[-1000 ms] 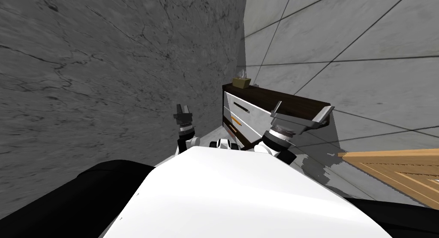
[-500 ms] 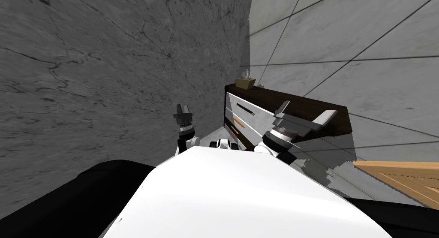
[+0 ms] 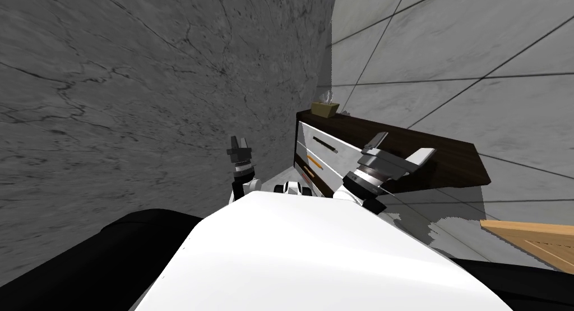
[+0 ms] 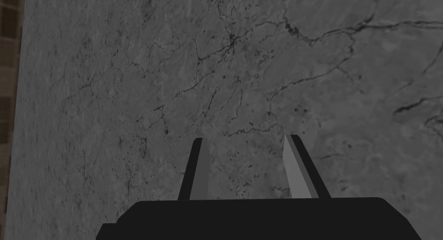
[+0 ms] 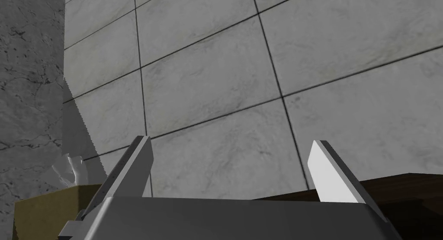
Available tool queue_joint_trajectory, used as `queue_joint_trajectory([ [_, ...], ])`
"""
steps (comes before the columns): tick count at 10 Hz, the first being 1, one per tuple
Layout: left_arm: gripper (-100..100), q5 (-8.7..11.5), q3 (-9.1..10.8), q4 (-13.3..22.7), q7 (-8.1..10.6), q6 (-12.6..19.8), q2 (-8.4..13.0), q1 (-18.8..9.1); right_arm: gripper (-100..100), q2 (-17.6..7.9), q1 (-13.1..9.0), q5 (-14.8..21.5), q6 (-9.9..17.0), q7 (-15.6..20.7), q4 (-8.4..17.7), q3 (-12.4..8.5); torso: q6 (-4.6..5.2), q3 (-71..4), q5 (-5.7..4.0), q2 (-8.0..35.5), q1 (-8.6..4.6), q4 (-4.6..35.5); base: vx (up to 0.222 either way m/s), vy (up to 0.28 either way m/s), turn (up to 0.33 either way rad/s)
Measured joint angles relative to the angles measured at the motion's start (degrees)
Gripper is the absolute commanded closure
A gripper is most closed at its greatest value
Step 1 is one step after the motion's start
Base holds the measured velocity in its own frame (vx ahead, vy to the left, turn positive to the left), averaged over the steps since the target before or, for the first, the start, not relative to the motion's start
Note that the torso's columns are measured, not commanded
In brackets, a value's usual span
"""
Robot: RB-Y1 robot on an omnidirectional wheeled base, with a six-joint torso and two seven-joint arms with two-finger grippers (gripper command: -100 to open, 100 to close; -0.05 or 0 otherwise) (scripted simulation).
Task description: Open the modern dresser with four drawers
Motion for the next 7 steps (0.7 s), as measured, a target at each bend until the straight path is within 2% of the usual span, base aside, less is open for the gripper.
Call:
queue_joint_trajectory([
  [7,0,0.0,0.0,0.0,0.0,0.0,0.0,0.0,-100,-0.44,0.13,-9.97,-4.64,-8.54,-1.28,3.62,0.0,0.02,0.0,0.02,0.01,0.01,0.044,0.043,0.019],
])
